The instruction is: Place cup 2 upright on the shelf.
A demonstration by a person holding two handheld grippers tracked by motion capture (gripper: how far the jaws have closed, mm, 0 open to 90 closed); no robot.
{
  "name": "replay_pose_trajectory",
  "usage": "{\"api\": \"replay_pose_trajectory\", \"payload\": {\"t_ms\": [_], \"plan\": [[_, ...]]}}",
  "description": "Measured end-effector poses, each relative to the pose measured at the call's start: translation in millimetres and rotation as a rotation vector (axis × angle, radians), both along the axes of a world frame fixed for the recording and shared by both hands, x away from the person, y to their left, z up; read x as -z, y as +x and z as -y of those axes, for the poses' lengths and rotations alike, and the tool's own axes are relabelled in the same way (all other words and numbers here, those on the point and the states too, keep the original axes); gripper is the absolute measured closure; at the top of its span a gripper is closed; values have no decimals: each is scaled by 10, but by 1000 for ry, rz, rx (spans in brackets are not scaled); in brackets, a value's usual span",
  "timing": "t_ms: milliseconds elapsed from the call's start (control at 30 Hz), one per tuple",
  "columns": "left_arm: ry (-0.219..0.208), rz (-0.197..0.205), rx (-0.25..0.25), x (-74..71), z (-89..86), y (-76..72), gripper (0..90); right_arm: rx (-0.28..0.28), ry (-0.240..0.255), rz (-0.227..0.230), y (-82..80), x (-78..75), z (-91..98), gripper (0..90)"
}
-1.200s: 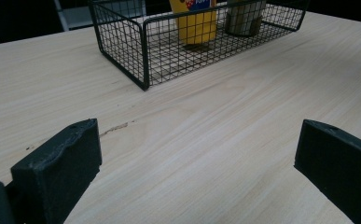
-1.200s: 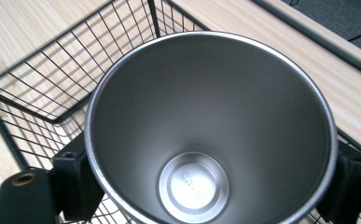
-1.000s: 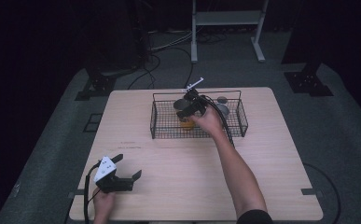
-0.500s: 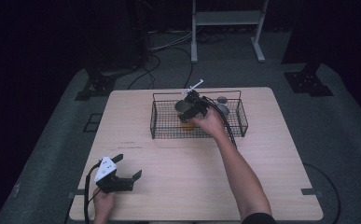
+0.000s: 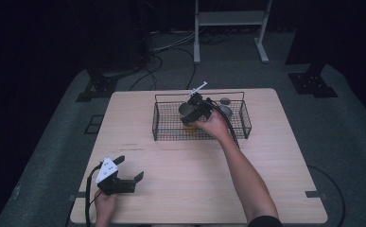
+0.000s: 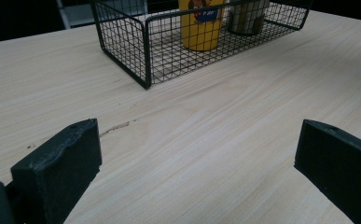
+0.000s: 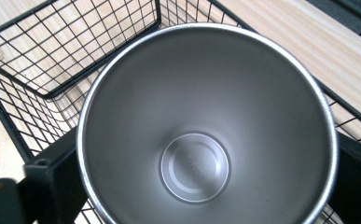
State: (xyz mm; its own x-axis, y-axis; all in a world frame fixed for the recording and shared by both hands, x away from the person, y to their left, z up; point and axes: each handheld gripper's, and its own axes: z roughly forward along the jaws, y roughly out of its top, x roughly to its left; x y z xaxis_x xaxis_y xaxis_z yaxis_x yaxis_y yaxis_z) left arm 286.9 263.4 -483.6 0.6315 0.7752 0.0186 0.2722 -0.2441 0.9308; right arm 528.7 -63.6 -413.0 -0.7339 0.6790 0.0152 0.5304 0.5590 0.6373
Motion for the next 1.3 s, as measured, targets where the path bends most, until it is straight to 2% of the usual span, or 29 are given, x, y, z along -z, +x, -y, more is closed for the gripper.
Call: {"api": "replay_pose_trajectory", "payload": {"t_ms": [133,300,400,600,933,1000,1133,1300], "plan": [[0,1,0,0,0,0,0,0,8,-1,-16,-16,8,12],[5,5,2,0,2,-1,0,-2,60,2,-45,-75,22,9],[7,5,4,1,0,-3,0,-1,39,15,-57,-84,5,0],[6,8,6,1,-1,-6,0,21,59,22,-51,-124,63,0],[6,8,5,2,1,-8,0,18,99,38,-76,-221,142,0],[11,6,8,0,-2,-8,0,8,109,46,-97,-256,162,0],[9,6,8,1,4,-9,0,-4,164,63,-160,-346,238,0],[10,1,7,2,10,-13,0,-13,164,79,-268,-431,361,0]]}}
